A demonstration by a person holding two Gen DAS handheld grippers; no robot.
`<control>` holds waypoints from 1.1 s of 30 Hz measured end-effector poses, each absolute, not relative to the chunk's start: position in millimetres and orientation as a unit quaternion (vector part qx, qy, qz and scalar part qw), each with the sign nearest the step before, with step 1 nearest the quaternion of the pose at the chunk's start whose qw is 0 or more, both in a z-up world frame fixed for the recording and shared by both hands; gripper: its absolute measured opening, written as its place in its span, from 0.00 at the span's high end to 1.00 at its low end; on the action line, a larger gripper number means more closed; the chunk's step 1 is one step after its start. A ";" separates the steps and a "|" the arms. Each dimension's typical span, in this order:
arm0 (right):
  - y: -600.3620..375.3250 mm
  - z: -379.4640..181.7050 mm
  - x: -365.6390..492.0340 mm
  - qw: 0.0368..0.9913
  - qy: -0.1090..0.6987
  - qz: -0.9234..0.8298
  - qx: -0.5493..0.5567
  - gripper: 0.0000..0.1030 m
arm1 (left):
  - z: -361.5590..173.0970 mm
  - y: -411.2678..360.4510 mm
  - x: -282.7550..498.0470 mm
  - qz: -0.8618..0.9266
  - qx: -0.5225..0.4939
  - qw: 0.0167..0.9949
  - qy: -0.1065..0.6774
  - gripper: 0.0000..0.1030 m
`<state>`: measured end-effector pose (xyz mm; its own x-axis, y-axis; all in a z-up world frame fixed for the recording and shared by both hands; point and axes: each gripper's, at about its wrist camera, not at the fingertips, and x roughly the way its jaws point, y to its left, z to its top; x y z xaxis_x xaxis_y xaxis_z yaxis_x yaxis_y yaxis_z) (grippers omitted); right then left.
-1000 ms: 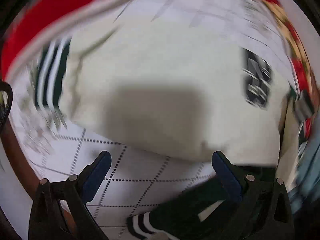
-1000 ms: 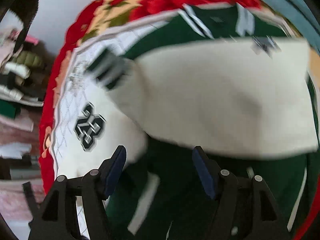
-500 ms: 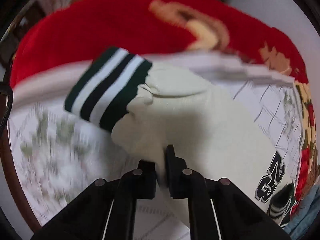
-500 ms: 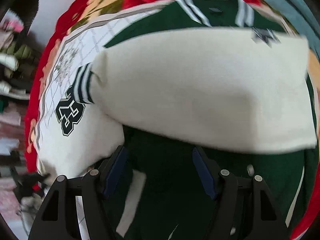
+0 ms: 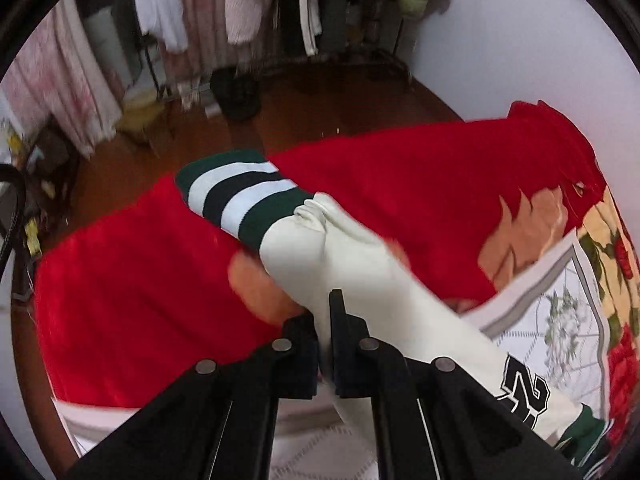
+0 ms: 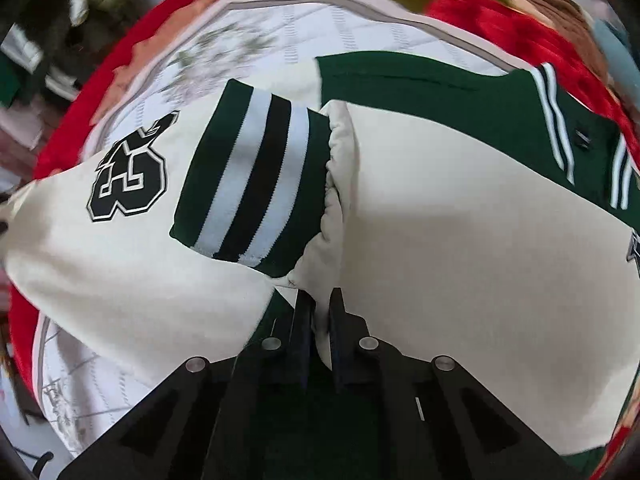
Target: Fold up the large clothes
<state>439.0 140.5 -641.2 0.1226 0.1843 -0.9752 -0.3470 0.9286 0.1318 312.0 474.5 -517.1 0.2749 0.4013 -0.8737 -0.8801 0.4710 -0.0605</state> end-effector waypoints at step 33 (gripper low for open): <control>-227.4 -577.4 384.9 0.739 0.604 -0.011 0.298 0.30 | -362.5 21.3 430.7 0.068 -0.016 0.925 0.373 1.00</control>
<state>384.9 -227.4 -577.4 0.2711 0.3436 -0.8992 0.3766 0.8218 0.4276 430.7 21.3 -362.5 0.7118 0.1148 -0.6929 -0.1381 0.9902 0.0221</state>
